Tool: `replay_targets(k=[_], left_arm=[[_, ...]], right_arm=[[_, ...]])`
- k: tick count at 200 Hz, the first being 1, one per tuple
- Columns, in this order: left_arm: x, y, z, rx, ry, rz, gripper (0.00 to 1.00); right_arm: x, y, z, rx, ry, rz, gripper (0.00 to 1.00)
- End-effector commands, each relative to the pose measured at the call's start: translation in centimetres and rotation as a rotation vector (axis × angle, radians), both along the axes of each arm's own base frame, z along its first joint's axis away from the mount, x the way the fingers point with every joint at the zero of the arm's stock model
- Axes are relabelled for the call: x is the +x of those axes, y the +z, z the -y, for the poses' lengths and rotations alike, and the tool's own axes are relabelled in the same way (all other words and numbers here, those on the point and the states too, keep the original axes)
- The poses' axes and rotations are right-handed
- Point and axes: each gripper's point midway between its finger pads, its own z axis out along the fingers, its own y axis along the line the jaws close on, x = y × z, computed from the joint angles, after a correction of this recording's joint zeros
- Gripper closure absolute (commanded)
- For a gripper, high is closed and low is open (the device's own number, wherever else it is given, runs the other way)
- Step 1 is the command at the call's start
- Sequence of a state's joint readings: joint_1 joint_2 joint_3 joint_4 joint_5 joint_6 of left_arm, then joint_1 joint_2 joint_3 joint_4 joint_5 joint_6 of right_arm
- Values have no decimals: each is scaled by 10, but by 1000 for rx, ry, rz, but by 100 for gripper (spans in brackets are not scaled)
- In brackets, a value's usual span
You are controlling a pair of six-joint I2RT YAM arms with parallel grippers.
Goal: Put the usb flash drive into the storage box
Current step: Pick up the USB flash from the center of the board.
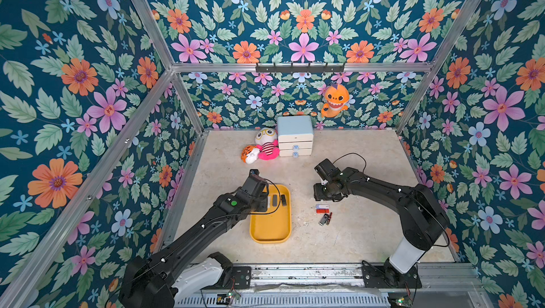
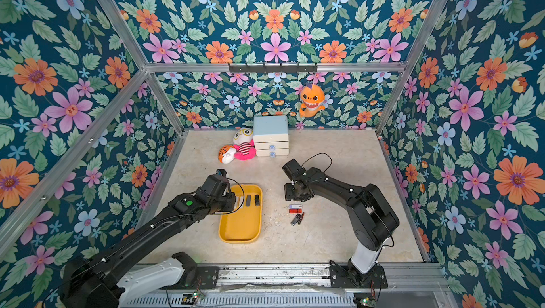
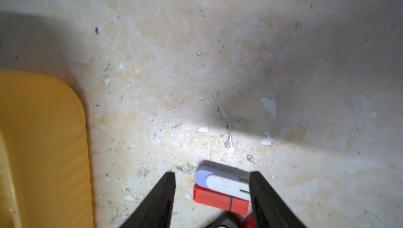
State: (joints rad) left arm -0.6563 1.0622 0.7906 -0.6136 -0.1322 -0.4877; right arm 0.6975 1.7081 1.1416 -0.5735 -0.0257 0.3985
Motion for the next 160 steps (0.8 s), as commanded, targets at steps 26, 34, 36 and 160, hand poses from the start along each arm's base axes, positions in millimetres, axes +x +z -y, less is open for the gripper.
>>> replay_targets(k=[26, 34, 36, 160], left_arm=[[2, 2, 0, 5, -4, 13, 47], [1, 2, 0, 4, -4, 12, 47], [2, 2, 0, 3, -5, 13, 47], [2, 0, 0, 7, -7, 5, 47]], right_arm=[[-44, 5, 5, 23, 130, -113, 44], [-50, 1, 4, 27, 153, -130, 44], [-52, 0, 3, 30, 159, -135, 44], [-52, -34, 18, -185, 295, -159, 31]])
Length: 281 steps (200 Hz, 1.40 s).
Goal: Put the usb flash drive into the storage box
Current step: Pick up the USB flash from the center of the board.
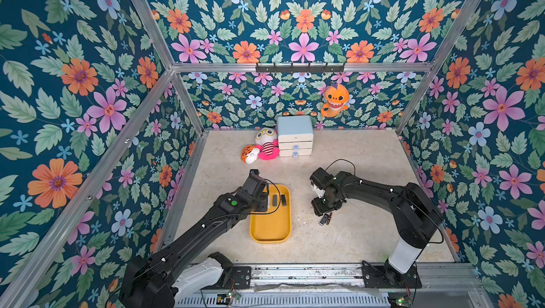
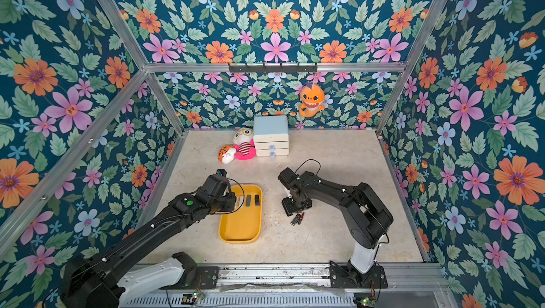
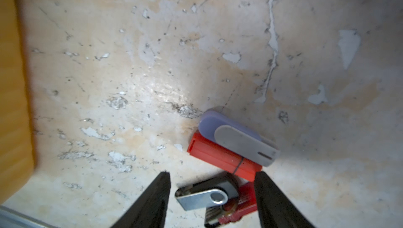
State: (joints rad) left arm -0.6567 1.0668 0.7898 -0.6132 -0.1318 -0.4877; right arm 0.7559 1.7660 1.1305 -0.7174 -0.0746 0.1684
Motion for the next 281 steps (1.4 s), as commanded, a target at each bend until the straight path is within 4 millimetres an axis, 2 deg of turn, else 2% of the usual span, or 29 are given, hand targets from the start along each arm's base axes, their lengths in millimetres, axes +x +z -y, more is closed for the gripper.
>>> replay_targets(k=[1, 19, 59, 89, 135, 147, 178, 197, 237, 264, 281], left_arm=[[2, 1, 0, 5, -6, 9, 47], [1, 2, 1, 3, -8, 11, 47], [1, 2, 0, 5, -6, 13, 47], [1, 3, 0, 5, -5, 15, 47], [2, 2, -1, 11, -2, 16, 47], [2, 2, -2, 10, 0, 16, 47], [2, 2, -2, 12, -1, 15, 47], [2, 2, -2, 15, 1, 16, 47], [2, 2, -2, 14, 2, 17, 47], [2, 2, -2, 16, 3, 15, 47], [2, 1, -2, 19, 2, 11, 47]], right_arm=[[-1, -4, 11, -49, 5, -6, 31], [0, -8, 12, -49, -3, -12, 27], [-6, -19, 6, -34, -6, -70, 27], [-11, -20, -10, 36, -26, -113, 31], [-22, -10, -52, 120, 1, -148, 39], [-22, -10, -57, 130, 1, -147, 40], [-19, -18, -56, 95, -21, -149, 46], [-24, -20, -57, 70, 13, -149, 49], [-35, -13, -60, 74, 51, -145, 43], [-25, -1, -55, 60, 19, -76, 38], [-18, 13, -52, 47, -74, -45, 37]])
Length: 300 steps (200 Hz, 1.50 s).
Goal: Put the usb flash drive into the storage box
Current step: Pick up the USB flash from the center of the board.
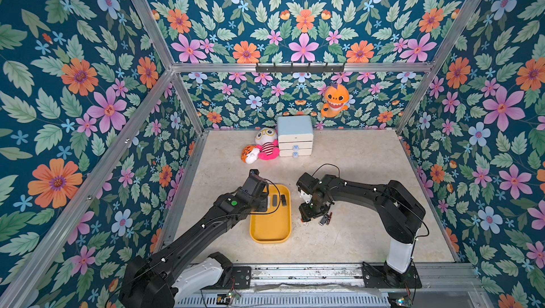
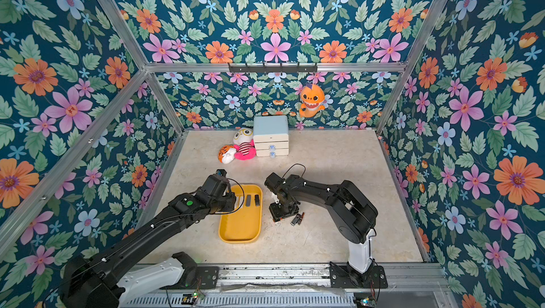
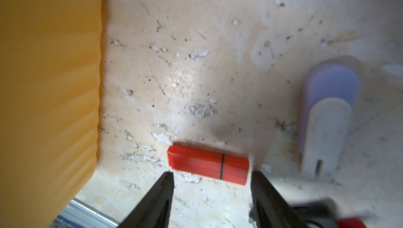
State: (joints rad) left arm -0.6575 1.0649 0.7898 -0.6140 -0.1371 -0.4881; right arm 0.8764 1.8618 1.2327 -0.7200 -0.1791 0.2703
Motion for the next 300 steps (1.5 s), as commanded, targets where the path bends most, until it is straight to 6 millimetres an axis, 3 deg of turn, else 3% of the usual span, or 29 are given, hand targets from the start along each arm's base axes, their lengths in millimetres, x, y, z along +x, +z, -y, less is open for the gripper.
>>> replay_targets(k=[1, 43, 120, 165, 202, 232, 274, 300], left_arm=[[2, 0, -2, 16, 0, 8, 47], [2, 3, -2, 10, 2, 17, 46], [1, 7, -2, -4, -1, 31, 46], [0, 7, 0, -6, -5, 30, 46], [-1, 8, 0, -7, -8, 33, 46], [-1, 7, 0, -5, -8, 31, 46], [-1, 8, 0, -8, -7, 34, 46], [0, 9, -1, -6, -5, 38, 46]], right_arm=[[10, 16, 6, -31, -117, 42, 37], [-2, 28, 7, 35, -540, -23, 37], [0, 5, 1, -49, -806, -11, 40], [4, -4, -10, -56, -821, -34, 41], [3, -15, -4, -111, -824, -32, 45], [-2, -25, 1, -169, -791, -45, 53], [-7, -30, 8, -208, -743, -52, 75], [0, -26, 6, -194, -716, -14, 82]])
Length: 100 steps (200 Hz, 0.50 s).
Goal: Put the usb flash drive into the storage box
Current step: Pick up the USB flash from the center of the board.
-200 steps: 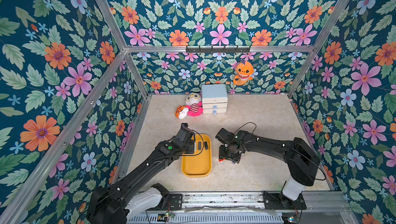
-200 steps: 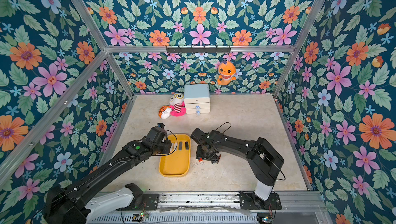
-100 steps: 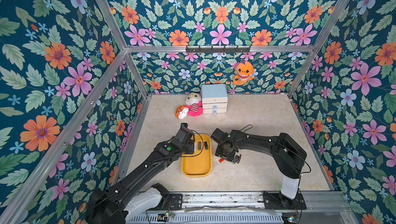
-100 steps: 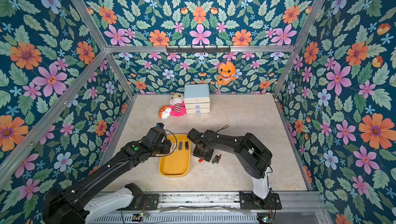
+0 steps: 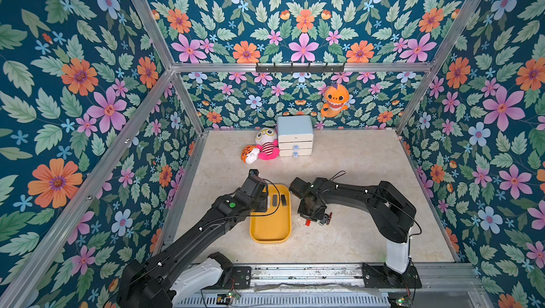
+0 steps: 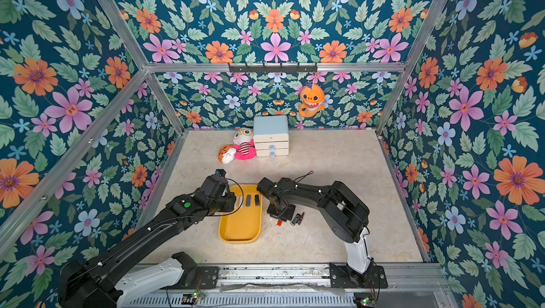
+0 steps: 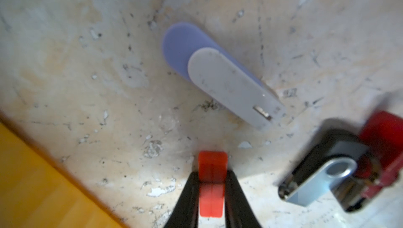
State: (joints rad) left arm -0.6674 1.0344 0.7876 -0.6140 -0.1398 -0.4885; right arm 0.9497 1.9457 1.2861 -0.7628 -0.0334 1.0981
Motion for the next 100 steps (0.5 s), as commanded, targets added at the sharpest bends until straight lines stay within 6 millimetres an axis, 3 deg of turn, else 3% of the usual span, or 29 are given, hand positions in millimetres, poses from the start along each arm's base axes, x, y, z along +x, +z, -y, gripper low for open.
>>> replay_targets(k=[1, 50, 85, 100], left_arm=[[2, 2, -2, 10, 3, 15, 46], [4, 18, -17, 22, 76, 78, 46], [4, 34, -33, 23, 143, 140, 43], [4, 42, -44, 27, 191, 175, 42]], right_arm=[[2, -7, 6, -39, 49, 14, 83], [21, 31, -10, 56, 178, 151, 86], [21, 69, -9, 130, 226, 232, 87], [18, 88, -17, 187, 251, 261, 87]])
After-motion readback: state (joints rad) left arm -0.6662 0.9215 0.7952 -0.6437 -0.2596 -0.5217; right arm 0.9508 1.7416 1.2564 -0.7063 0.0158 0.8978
